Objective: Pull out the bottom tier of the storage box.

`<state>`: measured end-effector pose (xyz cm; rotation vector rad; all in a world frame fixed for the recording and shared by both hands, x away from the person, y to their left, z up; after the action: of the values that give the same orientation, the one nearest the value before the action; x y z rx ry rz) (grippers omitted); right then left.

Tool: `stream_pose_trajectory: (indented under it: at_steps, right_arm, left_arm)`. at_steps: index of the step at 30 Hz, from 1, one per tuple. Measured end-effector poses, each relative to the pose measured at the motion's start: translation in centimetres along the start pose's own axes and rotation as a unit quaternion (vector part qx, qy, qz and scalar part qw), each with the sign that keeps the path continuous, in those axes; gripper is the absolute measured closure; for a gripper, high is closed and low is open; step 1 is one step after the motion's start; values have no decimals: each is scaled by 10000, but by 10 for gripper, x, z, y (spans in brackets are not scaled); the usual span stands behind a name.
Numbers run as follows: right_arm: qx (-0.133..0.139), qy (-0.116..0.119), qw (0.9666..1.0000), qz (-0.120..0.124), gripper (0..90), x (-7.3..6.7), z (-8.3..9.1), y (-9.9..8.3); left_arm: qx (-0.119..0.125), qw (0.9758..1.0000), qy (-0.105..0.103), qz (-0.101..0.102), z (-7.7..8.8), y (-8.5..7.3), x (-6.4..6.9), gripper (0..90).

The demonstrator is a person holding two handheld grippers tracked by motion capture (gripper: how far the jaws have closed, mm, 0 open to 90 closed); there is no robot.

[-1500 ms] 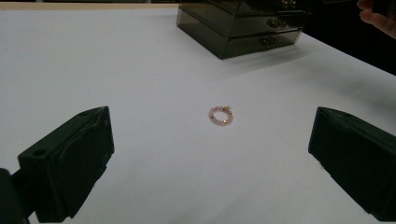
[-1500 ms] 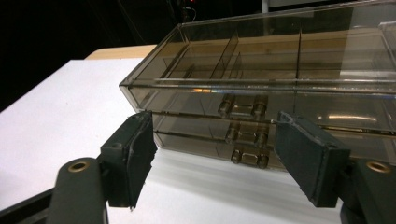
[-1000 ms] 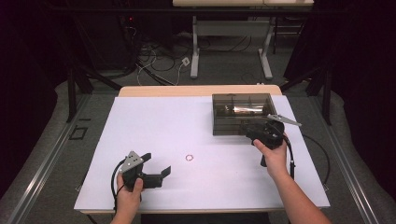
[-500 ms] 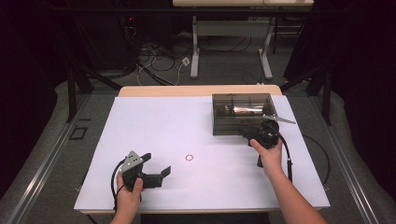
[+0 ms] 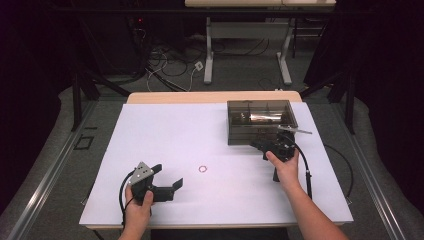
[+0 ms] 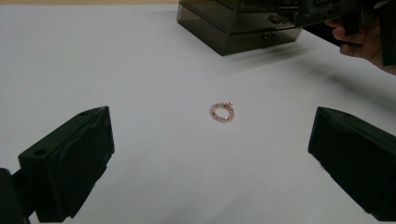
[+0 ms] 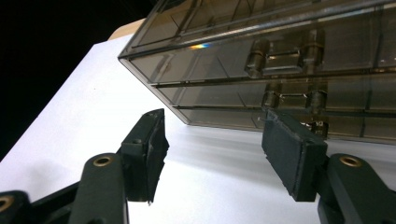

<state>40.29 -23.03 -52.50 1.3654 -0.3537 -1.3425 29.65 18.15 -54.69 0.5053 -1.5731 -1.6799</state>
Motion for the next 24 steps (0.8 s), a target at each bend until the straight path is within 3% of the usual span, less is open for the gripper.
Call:
stream_pose_trajectory:
  at_steps: [2,10,11,13,14,15,16,18,19,23,24]
  right_arm:
    - [-125,-17,9999,-1,413,1,0,-1]
    - [-148,-29,9996,-248,455,6,-3,-4]
    - [-223,-131,9991,-347,464,7,-3,-5]
    - [-129,-147,9990,-396,467,9,-5,-6]
    - [-281,-208,9986,-386,472,10,-5,-6]
    - [-157,-197,9986,-474,474,10,-7,-7]
    - [-263,-184,9985,-451,475,12,-7,-7]
    - [-216,-214,9978,-581,478,13,-9,-9]
    - [-304,-223,9977,-571,479,14,-9,-9]
    - [-229,-287,9974,-620,491,14,-12,-12]
    - [-346,-314,9968,-649,499,15,-13,-12]
  left_arm:
    - [-13,10000,-5,-13,0,0,0,4]
    - [-16,10000,-13,-11,0,0,0,4]
    - [-10,10000,-13,-8,0,0,0,4]
    - [-9,10000,-14,-6,0,-1,0,4]
    - [-12,10000,-11,-6,0,-1,0,4]
    - [-7,10000,-8,26,0,-1,1,4]
    - [-15,10000,-6,28,0,-1,1,4]
    - [-15,10000,-8,28,0,-1,1,4]
    - [-21,10000,-6,37,0,-1,1,4]
    - [-29,10000,3,24,0,-1,0,4]
    - [-20,10000,6,25,0,-1,0,4]
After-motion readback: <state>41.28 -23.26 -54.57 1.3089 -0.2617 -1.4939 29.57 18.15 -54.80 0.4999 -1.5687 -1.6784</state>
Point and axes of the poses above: each handheld gripper's, and its own axes: z roughly backward along the jaws, y roughly out of its top, x roughly to its right, the point moved 1 cm from there along -z, roughly forward along the jaws, and after that the axes turned 15 degrees about x, right-handed, at the moved point
